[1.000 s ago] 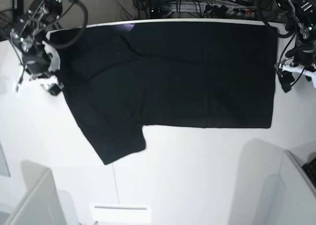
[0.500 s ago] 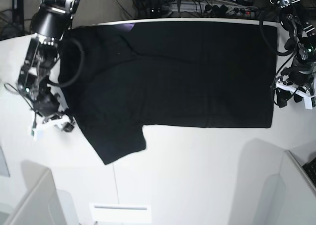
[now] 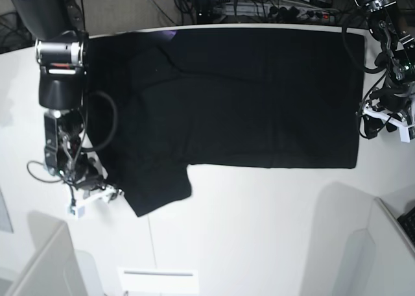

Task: Fold the T-shirt properly
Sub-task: 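Move both grippers down to the hem corners of the shirt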

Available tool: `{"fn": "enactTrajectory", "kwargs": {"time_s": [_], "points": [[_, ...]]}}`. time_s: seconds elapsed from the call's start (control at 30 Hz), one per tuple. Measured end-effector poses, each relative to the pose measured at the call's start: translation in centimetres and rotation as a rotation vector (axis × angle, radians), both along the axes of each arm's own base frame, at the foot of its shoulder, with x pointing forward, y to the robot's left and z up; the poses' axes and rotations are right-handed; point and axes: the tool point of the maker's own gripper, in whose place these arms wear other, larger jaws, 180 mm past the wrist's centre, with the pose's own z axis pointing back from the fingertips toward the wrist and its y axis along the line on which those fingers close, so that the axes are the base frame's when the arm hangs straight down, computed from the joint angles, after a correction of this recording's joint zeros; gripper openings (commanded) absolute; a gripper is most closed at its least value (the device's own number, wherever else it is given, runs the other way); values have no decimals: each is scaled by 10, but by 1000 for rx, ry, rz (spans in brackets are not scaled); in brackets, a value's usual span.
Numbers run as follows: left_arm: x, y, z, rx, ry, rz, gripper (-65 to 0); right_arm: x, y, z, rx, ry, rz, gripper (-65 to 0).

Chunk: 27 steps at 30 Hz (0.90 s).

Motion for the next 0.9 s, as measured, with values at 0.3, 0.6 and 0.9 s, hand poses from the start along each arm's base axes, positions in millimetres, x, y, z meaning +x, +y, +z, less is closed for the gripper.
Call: {"fn": "enactTrajectory", "kwargs": {"time_s": [0.3,0.6,0.9], "points": [[-1,1,0,2,1,2,-298,25,-3,-20,-98,39,33,-275],[0,1,1,2,-1,1,-298,18,34,-33,-72,22,178,-281],[-3,17,-23,-26,64,38,-296,16,43,-35,-61,19,188,-453]]}}
